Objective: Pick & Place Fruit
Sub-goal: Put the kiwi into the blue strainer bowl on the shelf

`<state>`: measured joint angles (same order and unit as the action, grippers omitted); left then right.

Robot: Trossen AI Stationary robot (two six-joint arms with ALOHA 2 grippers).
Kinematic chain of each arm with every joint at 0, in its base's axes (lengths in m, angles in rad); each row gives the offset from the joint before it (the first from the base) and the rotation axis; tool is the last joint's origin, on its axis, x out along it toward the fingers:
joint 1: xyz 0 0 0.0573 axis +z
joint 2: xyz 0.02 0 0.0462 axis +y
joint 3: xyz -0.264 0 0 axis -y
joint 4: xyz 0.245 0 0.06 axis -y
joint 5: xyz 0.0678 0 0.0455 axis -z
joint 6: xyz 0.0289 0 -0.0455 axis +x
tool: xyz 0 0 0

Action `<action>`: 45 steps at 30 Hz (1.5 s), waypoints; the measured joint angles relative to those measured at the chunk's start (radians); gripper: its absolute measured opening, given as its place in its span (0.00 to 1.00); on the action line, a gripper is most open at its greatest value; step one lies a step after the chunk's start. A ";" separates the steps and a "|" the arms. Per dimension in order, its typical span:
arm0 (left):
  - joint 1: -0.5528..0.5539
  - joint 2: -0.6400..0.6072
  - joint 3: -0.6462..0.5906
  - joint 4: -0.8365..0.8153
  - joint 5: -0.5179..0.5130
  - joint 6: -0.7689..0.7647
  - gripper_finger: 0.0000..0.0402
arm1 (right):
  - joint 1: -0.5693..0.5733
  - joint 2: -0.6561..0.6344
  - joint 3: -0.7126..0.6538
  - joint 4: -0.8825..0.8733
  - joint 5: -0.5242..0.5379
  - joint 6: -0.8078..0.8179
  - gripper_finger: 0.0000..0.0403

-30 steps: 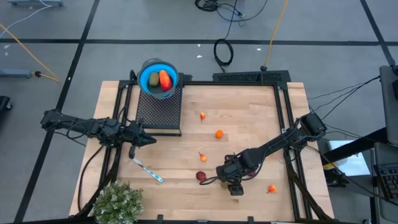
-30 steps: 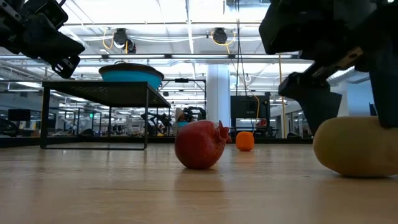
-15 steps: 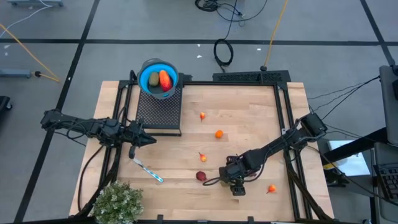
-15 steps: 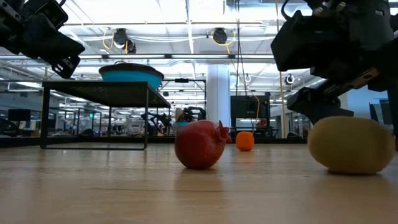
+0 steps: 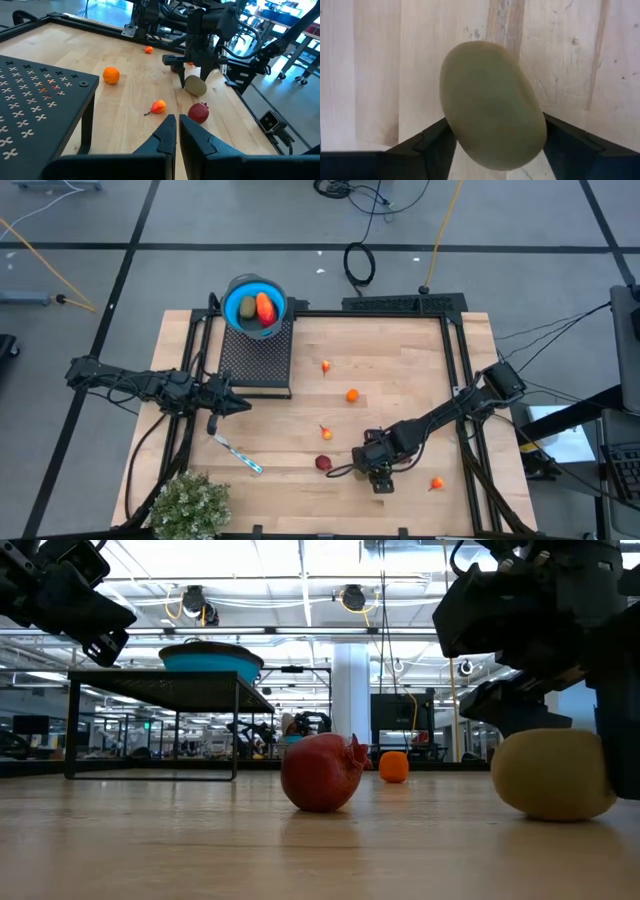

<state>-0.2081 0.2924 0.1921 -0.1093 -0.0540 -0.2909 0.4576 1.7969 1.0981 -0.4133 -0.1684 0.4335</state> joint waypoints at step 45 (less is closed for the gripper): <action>0.000 0.000 0.000 -0.002 0.005 0.000 0.05 | -0.173 -0.272 0.002 1.287 -0.030 -0.097 0.53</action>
<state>-0.2078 0.2924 0.1921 -0.1116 -0.0490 -0.2905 0.2848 1.5251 1.0996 0.8742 -0.1980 0.3365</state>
